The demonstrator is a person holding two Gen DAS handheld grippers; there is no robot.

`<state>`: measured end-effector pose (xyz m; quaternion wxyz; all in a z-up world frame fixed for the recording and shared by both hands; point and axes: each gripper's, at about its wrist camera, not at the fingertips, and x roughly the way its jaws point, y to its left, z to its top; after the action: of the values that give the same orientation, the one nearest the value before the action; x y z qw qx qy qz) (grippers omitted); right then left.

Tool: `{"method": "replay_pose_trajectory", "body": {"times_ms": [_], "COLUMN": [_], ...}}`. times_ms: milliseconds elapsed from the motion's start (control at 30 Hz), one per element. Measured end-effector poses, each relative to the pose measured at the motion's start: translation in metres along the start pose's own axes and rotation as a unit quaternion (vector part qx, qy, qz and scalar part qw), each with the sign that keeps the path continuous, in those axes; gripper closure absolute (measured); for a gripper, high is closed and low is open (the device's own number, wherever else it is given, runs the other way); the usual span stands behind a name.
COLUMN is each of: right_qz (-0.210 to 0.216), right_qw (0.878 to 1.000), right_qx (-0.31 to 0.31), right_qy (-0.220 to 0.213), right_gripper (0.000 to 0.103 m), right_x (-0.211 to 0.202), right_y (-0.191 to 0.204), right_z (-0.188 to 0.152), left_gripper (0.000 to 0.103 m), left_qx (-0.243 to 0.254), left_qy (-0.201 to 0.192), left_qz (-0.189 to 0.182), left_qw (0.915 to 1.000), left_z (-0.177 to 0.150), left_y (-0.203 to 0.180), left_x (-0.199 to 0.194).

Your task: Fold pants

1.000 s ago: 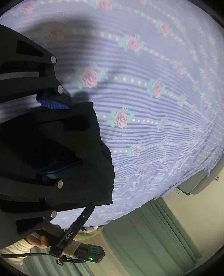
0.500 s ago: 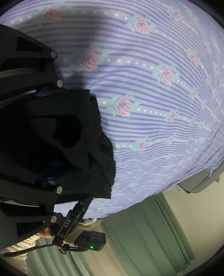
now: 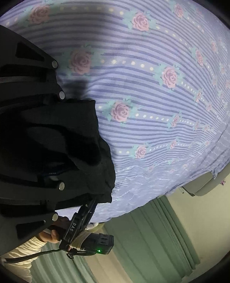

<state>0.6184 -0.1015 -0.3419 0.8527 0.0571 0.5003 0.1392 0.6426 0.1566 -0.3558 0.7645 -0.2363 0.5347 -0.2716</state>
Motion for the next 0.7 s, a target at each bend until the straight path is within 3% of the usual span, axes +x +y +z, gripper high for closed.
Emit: {"method": "replay_pose_trajectory", "body": {"times_ms": [33,133,267,700], "right_qz": [0.004,0.010,0.004,-0.015], "right_qw": [1.000,1.000,0.999,0.994], "right_qx": [0.008,0.018,0.027,0.023], "right_qy": [-0.001,-0.003,-0.020,-0.101], "right_gripper": [0.042,0.062,0.086,0.090], "right_x": [0.001,-0.006,-0.030,-0.150], "right_y": [-0.002,-0.002,-0.005,0.023], "right_z": [0.002,0.002,0.002,-0.016], "left_gripper": [0.063,0.072,0.075,0.078], "left_qx": [0.000,0.005,0.024,0.041], "left_qy": [0.003,0.001,-0.015,-0.077], "left_qz": [0.002,0.010,0.033,0.023], "left_qw": [1.0000,0.9999,0.9991,0.9959], "left_z": [0.000,0.003,0.000,-0.023], "left_y": [-0.002,-0.016,-0.037,-0.099], "left_x": [-0.001,-0.005,-0.019,-0.084]}}
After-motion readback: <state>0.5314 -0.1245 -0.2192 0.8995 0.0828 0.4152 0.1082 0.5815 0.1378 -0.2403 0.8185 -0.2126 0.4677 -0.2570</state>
